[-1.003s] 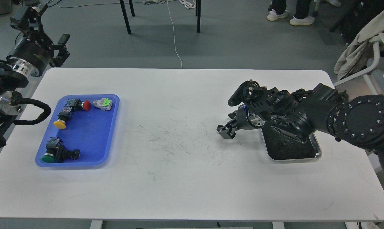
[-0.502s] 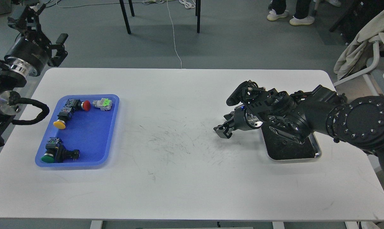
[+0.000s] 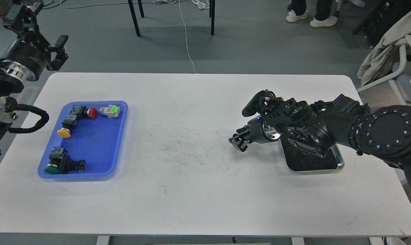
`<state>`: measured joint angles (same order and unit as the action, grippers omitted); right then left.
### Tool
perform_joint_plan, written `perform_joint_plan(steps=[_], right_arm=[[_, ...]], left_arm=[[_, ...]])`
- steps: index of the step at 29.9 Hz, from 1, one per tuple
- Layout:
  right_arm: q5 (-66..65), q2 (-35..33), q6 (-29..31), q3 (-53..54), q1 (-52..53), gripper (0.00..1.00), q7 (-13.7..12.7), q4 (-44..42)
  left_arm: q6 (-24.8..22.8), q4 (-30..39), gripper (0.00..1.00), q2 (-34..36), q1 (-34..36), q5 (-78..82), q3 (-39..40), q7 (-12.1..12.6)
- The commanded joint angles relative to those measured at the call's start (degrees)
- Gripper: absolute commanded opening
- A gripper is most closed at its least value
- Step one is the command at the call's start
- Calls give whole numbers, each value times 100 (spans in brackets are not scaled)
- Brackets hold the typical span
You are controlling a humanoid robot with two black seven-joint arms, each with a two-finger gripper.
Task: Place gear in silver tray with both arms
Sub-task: 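Grasp the black gear with the right gripper and lift it, then carry the gear over the silver tray and open the right gripper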
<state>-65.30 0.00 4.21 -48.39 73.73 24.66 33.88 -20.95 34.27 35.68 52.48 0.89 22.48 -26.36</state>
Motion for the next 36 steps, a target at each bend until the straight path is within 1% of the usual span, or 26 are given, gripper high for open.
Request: perform_joint_plan(steps=[1,7,10,12,14,16,18,24,29,33,36], right_arm=[[-1,0,1,-4,-25,34,4,-22],[-10,0,1,-4,-25,33,4,-136],[-10,0,1,-13,-34,24,13,-180],[-10,0,1,-21,-52,22,13,-189],[-10,0,1,-22,-87,16,13,-206],[-10,0,1,-22,-87,7,4,-206],[-10,0,1,-22,-87,1,13,-206],[-10,0,1,5,80,1,30,-232],[26,0,53,31,475,1,214,-250],[43,-474,88,23,713,1,329,-172],[34,-799,185,5,748,1,334,-127]], left_arm=[[-23,1,99,9,-9,-1,2,0],[-32,1,99,1,-9,-1,2,0],[-32,-8,99,9,-1,-1,11,-9],[-23,-8,99,9,-1,-1,2,0],[-23,0,99,9,-9,-1,2,0],[-23,0,99,18,-9,-1,2,0],[-15,-8,99,18,-9,-1,2,0],[-15,1,99,80,-18,-1,2,-9],[-15,1,99,80,-71,-1,2,-9],[-6,1,99,71,-80,-1,2,-9],[3,1,99,62,-80,-1,2,-9]])
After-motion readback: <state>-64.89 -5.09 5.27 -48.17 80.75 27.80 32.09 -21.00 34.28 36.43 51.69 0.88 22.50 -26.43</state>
